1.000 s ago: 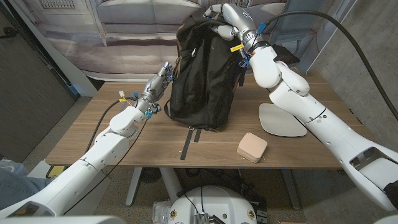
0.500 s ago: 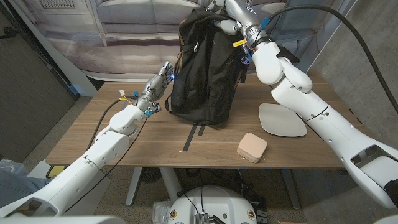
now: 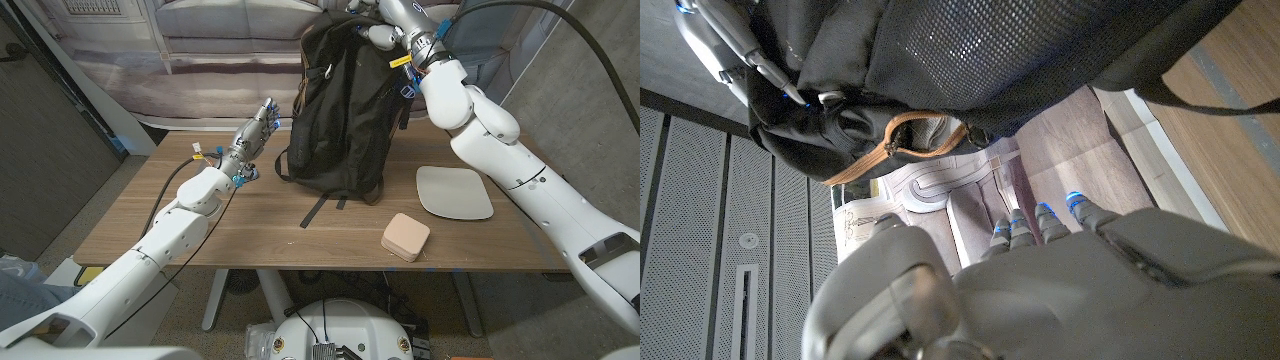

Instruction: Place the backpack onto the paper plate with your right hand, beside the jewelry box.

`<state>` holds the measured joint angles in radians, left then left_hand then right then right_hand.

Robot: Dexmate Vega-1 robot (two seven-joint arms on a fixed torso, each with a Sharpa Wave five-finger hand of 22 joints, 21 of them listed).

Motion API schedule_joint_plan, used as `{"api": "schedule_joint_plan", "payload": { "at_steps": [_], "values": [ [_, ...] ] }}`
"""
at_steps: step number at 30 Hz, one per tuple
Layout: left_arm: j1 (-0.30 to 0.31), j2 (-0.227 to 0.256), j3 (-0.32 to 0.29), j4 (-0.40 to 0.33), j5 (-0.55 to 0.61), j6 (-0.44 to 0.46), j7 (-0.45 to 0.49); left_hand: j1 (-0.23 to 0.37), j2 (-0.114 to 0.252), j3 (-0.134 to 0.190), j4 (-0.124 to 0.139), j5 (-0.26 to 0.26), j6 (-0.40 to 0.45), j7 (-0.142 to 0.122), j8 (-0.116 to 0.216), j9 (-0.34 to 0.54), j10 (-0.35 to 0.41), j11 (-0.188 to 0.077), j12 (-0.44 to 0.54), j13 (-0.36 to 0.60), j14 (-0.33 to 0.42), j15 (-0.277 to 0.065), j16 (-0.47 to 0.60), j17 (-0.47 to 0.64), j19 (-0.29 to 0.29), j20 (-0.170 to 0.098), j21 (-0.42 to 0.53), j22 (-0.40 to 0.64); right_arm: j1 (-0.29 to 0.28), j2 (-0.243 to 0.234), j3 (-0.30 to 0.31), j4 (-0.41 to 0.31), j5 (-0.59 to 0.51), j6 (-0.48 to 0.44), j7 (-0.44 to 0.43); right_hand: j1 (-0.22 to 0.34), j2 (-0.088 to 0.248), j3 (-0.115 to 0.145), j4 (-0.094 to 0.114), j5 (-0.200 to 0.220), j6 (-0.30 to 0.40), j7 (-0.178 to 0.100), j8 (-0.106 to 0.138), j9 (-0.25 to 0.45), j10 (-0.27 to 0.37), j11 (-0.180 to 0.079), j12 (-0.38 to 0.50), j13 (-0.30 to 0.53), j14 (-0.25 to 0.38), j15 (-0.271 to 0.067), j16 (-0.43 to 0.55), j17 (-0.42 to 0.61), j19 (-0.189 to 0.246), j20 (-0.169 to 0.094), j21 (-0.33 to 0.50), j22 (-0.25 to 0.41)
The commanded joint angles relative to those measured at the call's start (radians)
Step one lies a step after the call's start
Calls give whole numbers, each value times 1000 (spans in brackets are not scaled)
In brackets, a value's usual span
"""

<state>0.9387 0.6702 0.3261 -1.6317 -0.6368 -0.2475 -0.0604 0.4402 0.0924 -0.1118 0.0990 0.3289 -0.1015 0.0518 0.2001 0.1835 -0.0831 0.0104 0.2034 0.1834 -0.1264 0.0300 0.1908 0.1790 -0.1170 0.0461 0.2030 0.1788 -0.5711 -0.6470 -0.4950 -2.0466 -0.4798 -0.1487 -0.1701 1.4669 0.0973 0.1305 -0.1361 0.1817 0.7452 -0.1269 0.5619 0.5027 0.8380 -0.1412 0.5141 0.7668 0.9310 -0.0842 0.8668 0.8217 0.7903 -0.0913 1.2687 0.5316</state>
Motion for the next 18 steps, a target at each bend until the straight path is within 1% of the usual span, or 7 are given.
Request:
{"api": "schedule_joint_plan", "payload": {
  "at_steps": [1,9,11,13,18],
  "values": [
    [-17,-6,3,26,-7,1,-13,9,8,-9,-2,0,0,0,-4,4,-5,2,-1,4,-3,3,-3,5,0,-2,0,4,-14,-37,30,-38,-3,-46,13,34,36,-4,-2,6,6,2,-2,2,6,0,-5,3,50,-145,11,4,-4,-136,8,2],
    [-25,-12,4,44,-8,-7,-19,10,8,-11,-2,-1,0,0,-4,4,-5,1,-1,4,-3,3,-2,5,0,-2,0,4,-22,-62,62,-84,1,-97,34,34,36,-5,-2,6,5,1,-5,3,7,0,-9,7,47,-144,13,1,-6,-136,12,-1],
    [-28,-12,5,48,-9,-7,-23,10,8,-11,-2,-1,0,0,-4,4,-5,1,-1,4,-3,3,-3,5,0,-2,0,4,-25,-68,71,-93,7,-107,39,39,35,-4,-5,6,5,-3,-5,4,8,1,-10,10,47,-146,16,3,-7,-136,14,-2],
    [-29,-13,6,49,-7,-7,-20,10,8,-11,-2,-1,-1,1,-4,4,-6,1,-1,4,-3,3,-2,5,0,-2,0,4,-29,-75,79,-102,10,-115,41,43,33,-4,-8,7,4,-1,-6,6,8,-1,-12,10,43,-146,15,5,-6,-136,17,-3],
    [-38,-14,10,54,-7,0,-25,10,9,-12,-2,-1,0,-1,-4,4,-5,1,-1,4,-3,3,-2,5,-1,-1,0,4,-38,-90,95,-118,18,-131,43,46,33,-4,-8,7,5,0,-9,5,7,-1,-15,15,38,-146,16,4,-6,-136,24,-4]
  ]
}}
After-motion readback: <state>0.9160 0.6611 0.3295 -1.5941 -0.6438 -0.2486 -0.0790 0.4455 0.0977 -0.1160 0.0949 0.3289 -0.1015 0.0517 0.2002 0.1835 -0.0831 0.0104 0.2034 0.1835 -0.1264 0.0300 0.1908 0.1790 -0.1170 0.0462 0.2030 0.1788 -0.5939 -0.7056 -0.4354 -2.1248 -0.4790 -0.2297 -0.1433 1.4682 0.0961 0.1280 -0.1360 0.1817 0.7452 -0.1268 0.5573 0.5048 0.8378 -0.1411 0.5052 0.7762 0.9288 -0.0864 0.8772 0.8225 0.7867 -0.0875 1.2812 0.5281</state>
